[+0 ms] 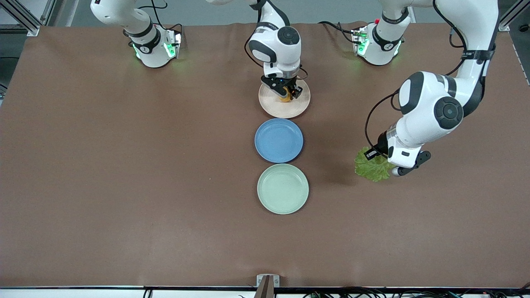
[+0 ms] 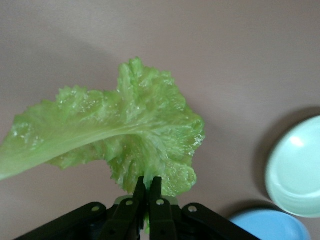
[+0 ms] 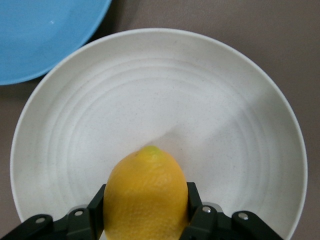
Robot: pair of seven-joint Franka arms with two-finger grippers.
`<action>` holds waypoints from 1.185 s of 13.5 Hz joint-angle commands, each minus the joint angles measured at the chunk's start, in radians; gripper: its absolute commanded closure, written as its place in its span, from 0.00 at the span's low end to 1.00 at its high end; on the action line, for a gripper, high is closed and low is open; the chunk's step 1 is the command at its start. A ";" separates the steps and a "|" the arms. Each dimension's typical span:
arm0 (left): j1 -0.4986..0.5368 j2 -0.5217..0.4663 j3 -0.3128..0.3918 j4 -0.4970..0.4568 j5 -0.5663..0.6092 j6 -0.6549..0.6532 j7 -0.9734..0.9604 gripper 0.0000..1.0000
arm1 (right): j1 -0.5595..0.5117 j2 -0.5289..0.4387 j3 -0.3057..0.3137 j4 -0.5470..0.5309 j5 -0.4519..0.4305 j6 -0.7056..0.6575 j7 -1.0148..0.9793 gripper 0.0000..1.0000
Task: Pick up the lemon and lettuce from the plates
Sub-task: 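Lift the lettuce with the left gripper while the right gripper lifts lemon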
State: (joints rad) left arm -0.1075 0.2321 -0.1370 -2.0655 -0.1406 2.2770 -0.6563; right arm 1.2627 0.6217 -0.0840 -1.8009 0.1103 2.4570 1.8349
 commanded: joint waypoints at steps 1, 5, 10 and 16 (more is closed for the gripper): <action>0.028 -0.056 -0.004 -0.163 0.021 0.122 0.069 1.00 | -0.006 -0.016 -0.017 0.009 -0.023 -0.051 0.012 1.00; 0.038 -0.042 -0.004 -0.278 0.021 0.266 0.133 1.00 | -0.149 -0.218 -0.026 0.005 -0.021 -0.332 -0.276 1.00; 0.040 0.006 -0.004 -0.301 0.021 0.320 0.165 0.99 | -0.440 -0.439 -0.026 -0.170 -0.020 -0.337 -0.788 1.00; 0.040 0.053 -0.003 -0.312 0.026 0.404 0.167 0.33 | -0.787 -0.490 -0.028 -0.287 -0.021 -0.306 -1.345 0.99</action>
State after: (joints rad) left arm -0.0757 0.2852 -0.1368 -2.3679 -0.1372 2.6576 -0.5020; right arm 0.5695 0.1749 -0.1358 -2.0316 0.0967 2.1270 0.6244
